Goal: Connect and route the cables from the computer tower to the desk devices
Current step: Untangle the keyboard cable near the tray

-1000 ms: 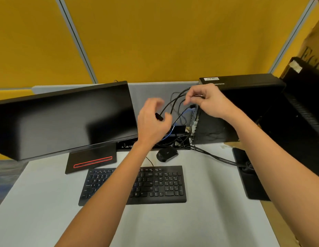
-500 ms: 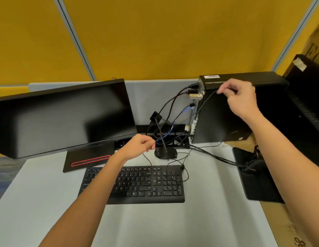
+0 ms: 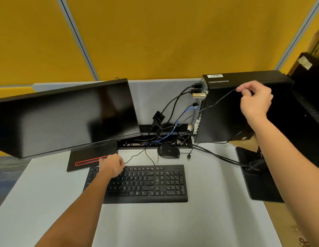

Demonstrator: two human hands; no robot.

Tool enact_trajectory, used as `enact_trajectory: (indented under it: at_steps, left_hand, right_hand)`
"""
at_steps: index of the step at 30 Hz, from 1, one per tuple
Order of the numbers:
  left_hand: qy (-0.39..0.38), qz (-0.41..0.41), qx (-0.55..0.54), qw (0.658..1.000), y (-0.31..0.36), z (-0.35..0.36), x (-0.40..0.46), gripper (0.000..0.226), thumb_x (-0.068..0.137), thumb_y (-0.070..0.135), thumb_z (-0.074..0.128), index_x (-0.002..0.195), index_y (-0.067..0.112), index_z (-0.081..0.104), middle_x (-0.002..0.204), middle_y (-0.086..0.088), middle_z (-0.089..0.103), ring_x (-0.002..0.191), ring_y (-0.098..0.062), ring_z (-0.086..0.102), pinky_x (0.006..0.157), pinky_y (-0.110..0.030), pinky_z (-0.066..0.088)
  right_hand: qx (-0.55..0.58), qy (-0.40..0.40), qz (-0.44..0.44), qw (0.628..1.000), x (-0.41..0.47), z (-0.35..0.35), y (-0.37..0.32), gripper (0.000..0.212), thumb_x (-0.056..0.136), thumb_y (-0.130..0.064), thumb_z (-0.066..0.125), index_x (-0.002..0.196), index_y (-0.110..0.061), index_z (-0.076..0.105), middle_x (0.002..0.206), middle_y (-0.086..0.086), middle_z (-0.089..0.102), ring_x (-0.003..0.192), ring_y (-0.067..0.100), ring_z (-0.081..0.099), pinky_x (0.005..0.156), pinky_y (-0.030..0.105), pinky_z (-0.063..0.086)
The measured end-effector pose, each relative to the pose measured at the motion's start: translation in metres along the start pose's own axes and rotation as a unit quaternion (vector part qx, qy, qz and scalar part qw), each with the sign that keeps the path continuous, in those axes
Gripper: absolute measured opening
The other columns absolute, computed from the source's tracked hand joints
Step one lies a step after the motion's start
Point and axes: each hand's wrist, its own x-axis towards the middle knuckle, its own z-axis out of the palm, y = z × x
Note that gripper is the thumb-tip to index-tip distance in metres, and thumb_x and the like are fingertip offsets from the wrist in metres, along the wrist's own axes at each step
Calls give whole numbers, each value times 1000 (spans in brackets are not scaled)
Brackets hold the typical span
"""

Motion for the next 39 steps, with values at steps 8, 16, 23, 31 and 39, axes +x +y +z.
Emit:
enact_trajectory:
  at_steps: [8, 16, 23, 31, 39]
  left_hand:
    - [-229, 166, -96, 954, 89, -89, -11, 45, 94, 39, 56, 127, 8, 59, 132, -5, 58, 115, -19, 57, 99, -36, 47]
    - [5, 327, -276, 904, 158, -150, -22, 40, 89, 42, 62, 122, 21, 56, 134, 3, 49, 127, -10, 41, 103, -27, 33]
    - [-48, 167, -450, 876, 97, -80, 6, 40, 103, 31, 38, 96, 7, 69, 104, -5, 70, 99, -17, 64, 92, -30, 43]
    - [-28, 222, -453, 863, 105, -73, 0, 35, 101, 23, 45, 72, 8, 56, 58, -3, 51, 53, -14, 59, 60, -28, 54]
    - [37, 326, -420, 846, 130, -107, -10, 29, 96, 23, 56, 75, 7, 67, 55, 4, 50, 49, -6, 42, 51, -18, 36]
  right_hand:
    - [-2, -201, -163, 966, -45, 38, -31, 28, 91, -9, 55, 79, -30, 70, 85, -14, 69, 62, 4, 57, 61, 26, 40]
    - [139, -249, -266, 921, -50, 32, -96, 34, 89, -3, 55, 76, -33, 66, 86, -10, 70, 88, 11, 66, 84, 35, 52]
    - [-52, -156, -227, 960, -7, 2, -52, 30, 90, -14, 57, 76, -37, 69, 90, -11, 73, 70, 17, 61, 74, 37, 52]
    - [-283, -228, -276, 890, -58, 43, -26, 17, 89, -17, 60, 106, -22, 62, 119, 3, 57, 115, 28, 48, 95, 43, 36]
    - [-106, -535, -302, 781, -91, 71, -57, 17, 98, -26, 53, 113, -19, 56, 79, -10, 58, 67, 6, 52, 62, 26, 39]
